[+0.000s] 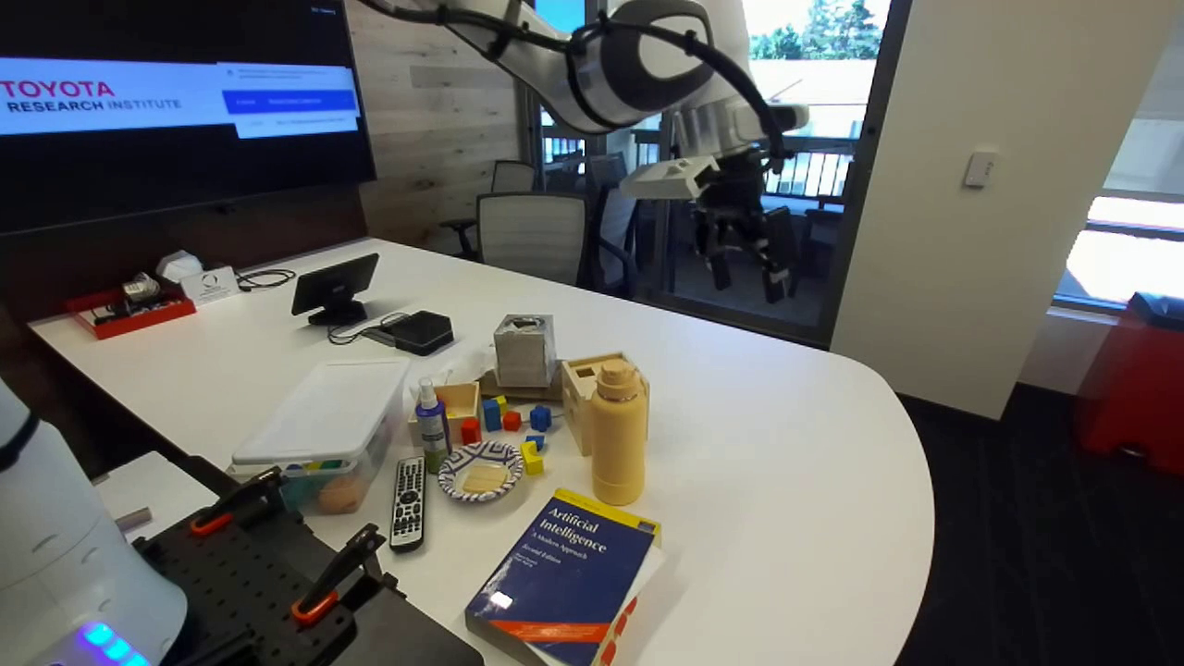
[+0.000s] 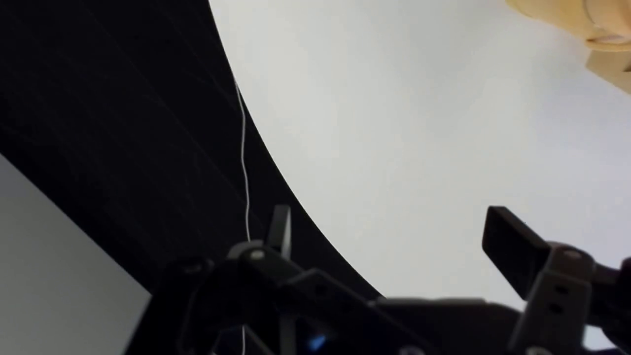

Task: Open the book

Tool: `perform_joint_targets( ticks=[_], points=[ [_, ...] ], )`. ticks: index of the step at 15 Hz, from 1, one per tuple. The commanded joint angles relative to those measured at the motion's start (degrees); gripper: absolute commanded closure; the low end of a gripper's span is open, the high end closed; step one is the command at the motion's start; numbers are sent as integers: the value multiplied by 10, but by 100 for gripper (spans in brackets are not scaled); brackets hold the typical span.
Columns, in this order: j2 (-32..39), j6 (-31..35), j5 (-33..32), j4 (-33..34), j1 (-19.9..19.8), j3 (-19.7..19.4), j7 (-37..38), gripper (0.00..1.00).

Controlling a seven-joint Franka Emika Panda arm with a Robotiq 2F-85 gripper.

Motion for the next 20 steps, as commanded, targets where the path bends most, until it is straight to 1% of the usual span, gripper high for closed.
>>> perform_joint_targets(
  ticks=[1, 6, 10, 13, 14, 15, 17, 20],
  points=[
    [126, -107, -6, 140, -35, 4, -17, 0],
    [233, -215, 15, 223, -97, 52, -144, 0],
    [283, -307, 3, 262, -123, 57, -198, 0],
    [299, -376, 10, 278, -146, 63, -238, 0],
    [295, -370, 14, 272, -150, 65, -242, 0],
    [293, -346, 1, 257, -139, 60, -220, 0],
    [296, -347, 0, 257, -145, 61, -222, 0],
    [297, -347, 0, 257, -142, 62, -221, 0]
  ],
)
